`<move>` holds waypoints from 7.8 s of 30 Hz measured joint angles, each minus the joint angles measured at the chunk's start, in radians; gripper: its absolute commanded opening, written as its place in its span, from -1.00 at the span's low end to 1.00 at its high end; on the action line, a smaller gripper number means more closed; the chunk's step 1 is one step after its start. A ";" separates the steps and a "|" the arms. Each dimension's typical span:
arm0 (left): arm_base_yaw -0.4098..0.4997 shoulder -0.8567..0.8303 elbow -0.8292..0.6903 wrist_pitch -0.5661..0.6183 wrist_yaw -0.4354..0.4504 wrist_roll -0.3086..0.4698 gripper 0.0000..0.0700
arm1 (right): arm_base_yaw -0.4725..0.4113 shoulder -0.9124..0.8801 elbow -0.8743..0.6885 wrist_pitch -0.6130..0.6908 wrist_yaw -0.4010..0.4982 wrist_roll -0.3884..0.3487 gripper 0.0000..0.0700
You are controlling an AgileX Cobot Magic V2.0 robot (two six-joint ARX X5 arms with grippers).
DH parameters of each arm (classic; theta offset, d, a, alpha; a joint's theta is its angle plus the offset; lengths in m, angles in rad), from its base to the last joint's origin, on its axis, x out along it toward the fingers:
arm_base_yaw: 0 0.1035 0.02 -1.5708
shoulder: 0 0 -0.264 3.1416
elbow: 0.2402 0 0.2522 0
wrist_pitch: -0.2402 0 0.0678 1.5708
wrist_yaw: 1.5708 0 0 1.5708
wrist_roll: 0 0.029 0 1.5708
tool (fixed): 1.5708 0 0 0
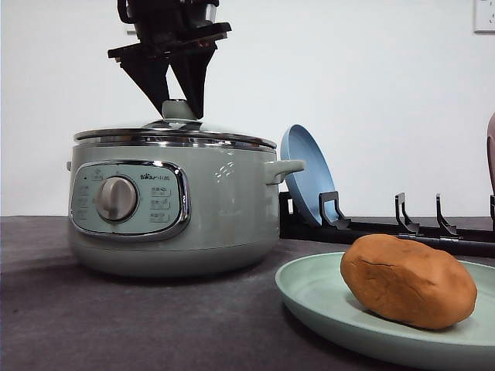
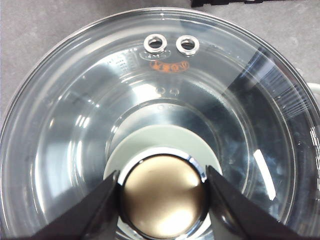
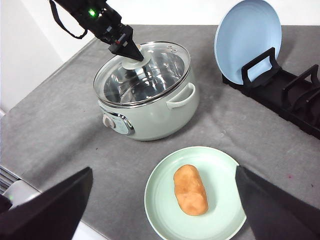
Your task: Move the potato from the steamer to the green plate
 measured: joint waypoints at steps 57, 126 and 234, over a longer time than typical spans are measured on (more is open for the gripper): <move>0.000 -0.685 -0.183 -0.095 0.118 -0.014 0.51 | 0.000 0.000 0.000 0.000 0.004 0.000 0.65; 0.372 -1.658 -1.411 0.554 0.275 -0.115 -1.00 | 0.000 0.000 0.000 -0.040 -0.026 -0.143 -0.96; 0.504 -1.944 -2.011 0.999 -0.017 -0.117 -1.00 | -0.656 -0.398 -1.141 1.023 -0.011 -0.349 -0.96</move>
